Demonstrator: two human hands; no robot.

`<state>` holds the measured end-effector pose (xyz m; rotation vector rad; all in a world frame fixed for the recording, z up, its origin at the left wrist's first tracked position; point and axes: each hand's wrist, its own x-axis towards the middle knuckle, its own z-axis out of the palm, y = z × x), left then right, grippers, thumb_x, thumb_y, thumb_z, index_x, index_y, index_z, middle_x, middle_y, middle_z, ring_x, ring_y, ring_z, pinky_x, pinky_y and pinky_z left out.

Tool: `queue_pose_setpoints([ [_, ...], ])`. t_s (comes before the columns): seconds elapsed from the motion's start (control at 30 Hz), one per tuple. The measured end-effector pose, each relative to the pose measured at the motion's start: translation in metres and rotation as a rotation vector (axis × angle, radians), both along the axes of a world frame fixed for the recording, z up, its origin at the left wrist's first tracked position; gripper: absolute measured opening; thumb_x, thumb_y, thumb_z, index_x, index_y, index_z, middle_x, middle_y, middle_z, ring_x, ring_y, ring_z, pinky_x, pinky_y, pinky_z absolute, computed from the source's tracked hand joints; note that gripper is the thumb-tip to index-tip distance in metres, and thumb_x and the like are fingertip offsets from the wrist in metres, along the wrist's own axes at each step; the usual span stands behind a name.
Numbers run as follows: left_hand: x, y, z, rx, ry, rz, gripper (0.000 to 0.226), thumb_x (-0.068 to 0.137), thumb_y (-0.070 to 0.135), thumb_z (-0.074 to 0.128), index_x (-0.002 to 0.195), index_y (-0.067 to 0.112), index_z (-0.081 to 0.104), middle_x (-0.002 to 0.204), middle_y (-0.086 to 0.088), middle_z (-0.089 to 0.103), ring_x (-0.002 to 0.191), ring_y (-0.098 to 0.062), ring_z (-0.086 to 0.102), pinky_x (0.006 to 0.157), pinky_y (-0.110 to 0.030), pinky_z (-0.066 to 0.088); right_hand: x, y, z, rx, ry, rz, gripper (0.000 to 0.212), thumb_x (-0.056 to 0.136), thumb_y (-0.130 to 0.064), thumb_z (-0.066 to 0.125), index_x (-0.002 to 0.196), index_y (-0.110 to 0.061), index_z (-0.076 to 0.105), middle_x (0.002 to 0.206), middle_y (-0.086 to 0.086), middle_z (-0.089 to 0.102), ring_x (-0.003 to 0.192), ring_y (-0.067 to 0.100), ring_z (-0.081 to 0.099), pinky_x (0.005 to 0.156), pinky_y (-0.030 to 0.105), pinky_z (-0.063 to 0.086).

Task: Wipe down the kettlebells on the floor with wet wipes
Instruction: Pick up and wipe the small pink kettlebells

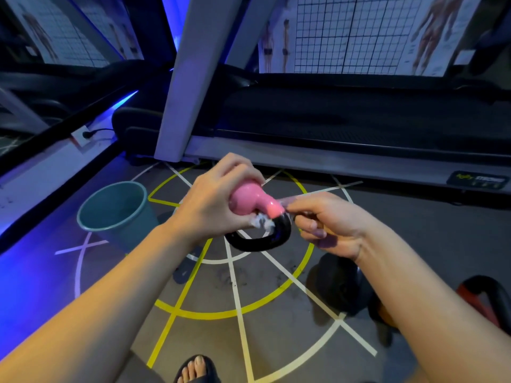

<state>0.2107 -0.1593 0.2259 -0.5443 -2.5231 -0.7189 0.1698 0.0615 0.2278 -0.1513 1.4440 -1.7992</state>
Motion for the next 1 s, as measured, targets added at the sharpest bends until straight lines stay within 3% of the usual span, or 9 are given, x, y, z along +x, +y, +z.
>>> queue_pose_setpoints([
  [0.13, 0.001, -0.004, 0.001, 0.342, -0.021, 0.152, 0.053, 0.064, 0.013, 0.094, 0.109, 0.019, 0.066, 0.111, 0.002, 0.063, 0.104, -0.012, 0.062, 0.087, -0.033, 0.053, -0.001, -0.005, 0.009, -0.059, 0.098, 0.014, 0.034, 0.102, -0.011, 0.049, 0.126, 0.009, 0.063, 0.055, -0.001, 0.053, 0.033, 0.004, 0.031, 0.034, 0.014, 0.020],
  [0.23, -0.001, 0.000, -0.003, 0.526, -0.098, 0.265, 0.047, 0.065, 0.013, 0.091, 0.103, 0.027, 0.067, 0.106, 0.006, 0.068, 0.097, -0.013, 0.065, 0.082, -0.031, 0.055, 0.000, -0.008, 0.009, -0.083, 0.149, -0.033, 0.030, 0.104, -0.010, 0.046, 0.122, 0.004, 0.065, 0.057, -0.005, 0.061, 0.034, 0.004, 0.033, 0.036, 0.016, 0.018],
  [0.37, -0.008, 0.005, -0.012, 0.762, -0.207, 0.364, 0.040, 0.068, 0.006, 0.084, 0.098, 0.026, 0.069, 0.095, 0.005, 0.070, 0.079, -0.011, 0.065, 0.073, -0.030, 0.057, 0.004, -0.015, 0.002, -0.114, 0.161, -0.102, 0.030, 0.102, -0.006, 0.044, 0.121, 0.005, 0.064, 0.071, 0.005, 0.062, 0.034, 0.007, 0.034, 0.034, 0.018, 0.021],
  [0.53, -0.019, 0.012, -0.010, 1.222, -0.297, 0.499, 0.024, 0.074, 0.013, 0.078, 0.095, 0.020, 0.071, 0.096, -0.012, 0.071, 0.077, -0.023, 0.066, 0.062, -0.035, 0.056, 0.017, -0.025, 0.000, -0.136, 0.179, -0.033, 0.039, 0.097, 0.001, 0.038, 0.127, -0.002, 0.063, 0.051, -0.001, 0.052, 0.034, 0.010, 0.033, 0.037, 0.022, 0.026],
  [0.63, -0.023, 0.014, -0.009, 1.402, -0.395, 0.572, 0.011, 0.088, 0.016, 0.072, 0.098, 0.016, 0.069, 0.089, -0.008, 0.072, 0.080, -0.027, 0.067, 0.078, -0.055, 0.059, 0.019, -0.025, 0.001, -0.151, 0.232, 0.003, 0.049, 0.096, 0.004, 0.036, 0.131, -0.014, 0.066, 0.046, 0.002, 0.043, 0.038, 0.013, 0.035, 0.042, 0.026, 0.033],
  [0.73, -0.025, 0.016, -0.009, 1.559, -0.551, 0.575, 0.037, 0.093, 0.036, 0.071, 0.116, 0.007, 0.068, 0.100, -0.012, 0.077, 0.090, -0.031, 0.073, 0.093, -0.066, 0.054, 0.019, -0.024, -0.001, -0.136, 0.361, 0.018, 0.052, 0.101, 0.005, 0.041, 0.129, -0.029, 0.068, 0.053, 0.002, 0.050, 0.046, 0.016, 0.040, 0.046, 0.028, 0.038],
  [0.8, -0.021, 0.022, -0.004, 1.610, -0.660, 0.540, 0.046, 0.093, 0.047, 0.069, 0.118, 0.008, 0.070, 0.099, -0.013, 0.078, 0.090, -0.032, 0.074, 0.087, -0.056, 0.058, 0.019, -0.025, -0.004, -0.096, 0.450, -0.001, 0.046, 0.104, 0.000, 0.048, 0.130, -0.033, 0.068, 0.058, 0.005, 0.055, 0.048, 0.016, 0.041, 0.048, 0.030, 0.039],
  [0.9, -0.020, 0.030, -0.004, 1.622, -0.774, 0.417, 0.041, 0.089, 0.053, 0.070, 0.084, 0.013, 0.076, 0.080, -0.012, 0.074, 0.086, -0.033, 0.065, 0.098, -0.059, 0.049, 0.016, -0.027, -0.007, -0.003, 0.619, -0.059, 0.037, 0.105, -0.009, 0.053, 0.130, -0.031, 0.069, 0.078, 0.032, 0.064, 0.046, 0.017, 0.046, 0.048, 0.030, 0.043],
  [1.0, -0.020, 0.034, -0.010, 1.569, -0.868, 0.373, 0.050, 0.095, 0.048, 0.063, 0.055, 0.020, 0.073, 0.074, -0.011, 0.069, 0.080, -0.031, 0.062, 0.097, -0.062, 0.050, 0.011, -0.025, -0.010, 0.070, 0.717, -0.068, 0.038, 0.105, -0.005, 0.052, 0.128, -0.029, 0.070, 0.092, 0.033, 0.066, 0.047, 0.016, 0.049, 0.051, 0.035, 0.049],
])
